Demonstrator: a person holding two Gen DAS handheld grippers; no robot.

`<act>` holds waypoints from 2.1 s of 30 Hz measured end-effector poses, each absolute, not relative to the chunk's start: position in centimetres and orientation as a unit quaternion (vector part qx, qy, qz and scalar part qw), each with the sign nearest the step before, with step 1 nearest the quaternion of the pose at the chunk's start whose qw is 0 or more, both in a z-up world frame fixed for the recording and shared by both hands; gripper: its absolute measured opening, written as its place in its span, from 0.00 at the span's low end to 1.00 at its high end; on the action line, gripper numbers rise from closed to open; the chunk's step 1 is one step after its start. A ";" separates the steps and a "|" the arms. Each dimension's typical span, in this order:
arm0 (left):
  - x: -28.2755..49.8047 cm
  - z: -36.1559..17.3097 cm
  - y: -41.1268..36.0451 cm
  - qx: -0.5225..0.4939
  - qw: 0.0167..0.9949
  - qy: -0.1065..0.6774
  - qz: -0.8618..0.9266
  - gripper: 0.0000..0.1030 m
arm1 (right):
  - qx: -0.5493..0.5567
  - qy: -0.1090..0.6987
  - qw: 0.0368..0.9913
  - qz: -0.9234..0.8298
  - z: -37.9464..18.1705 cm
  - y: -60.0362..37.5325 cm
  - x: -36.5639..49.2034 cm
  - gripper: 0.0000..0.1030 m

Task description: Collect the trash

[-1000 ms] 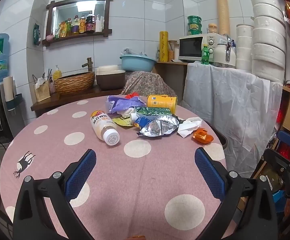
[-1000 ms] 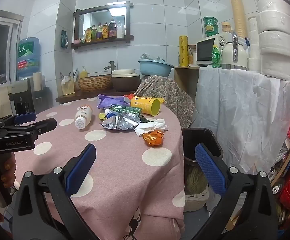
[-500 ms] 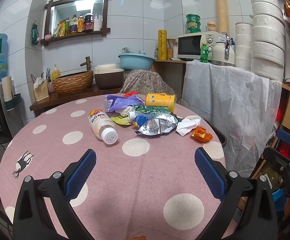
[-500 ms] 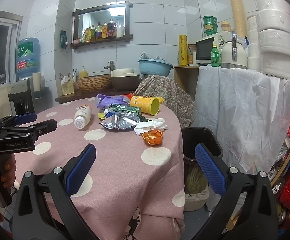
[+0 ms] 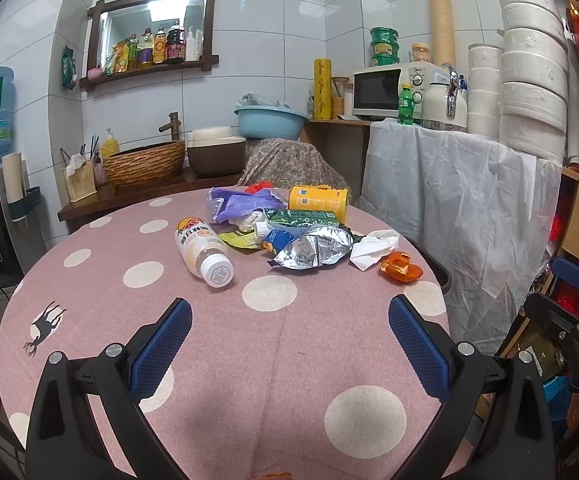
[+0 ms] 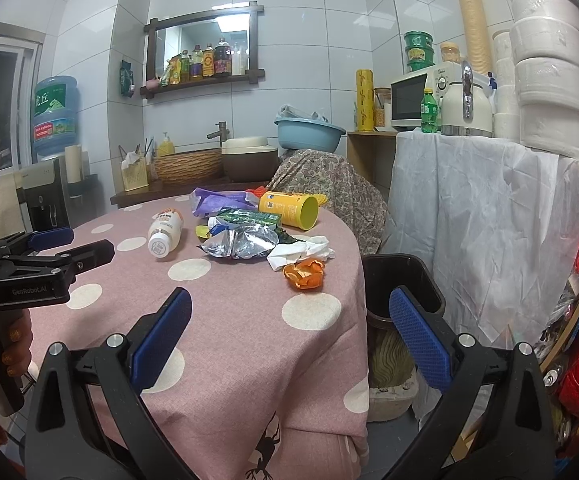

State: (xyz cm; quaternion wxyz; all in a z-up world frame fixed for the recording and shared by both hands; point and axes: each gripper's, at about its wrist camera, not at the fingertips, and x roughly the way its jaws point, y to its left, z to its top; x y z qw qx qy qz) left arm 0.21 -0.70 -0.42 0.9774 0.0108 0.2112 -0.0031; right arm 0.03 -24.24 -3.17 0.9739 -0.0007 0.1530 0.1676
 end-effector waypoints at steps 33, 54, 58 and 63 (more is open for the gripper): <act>0.4 -0.8 -1.1 0.014 0.977 0.213 -0.005 0.95 | 0.001 0.153 0.974 0.169 -3.2 -24.4 0.1 0.95; 0.5 -1.1 -1.7 0.017 0.976 0.215 -0.007 0.95 | 0.002 0.153 0.974 0.167 -3.3 -24.4 0.0 0.95; 0.8 -1.2 -2.0 0.019 0.976 0.219 -0.012 0.95 | -0.003 0.153 0.974 0.166 -3.4 -24.3 0.1 0.95; 1.8 -1.7 -1.8 0.013 0.971 0.238 -0.023 0.95 | -0.012 0.160 0.972 0.170 -3.1 -23.8 0.9 0.95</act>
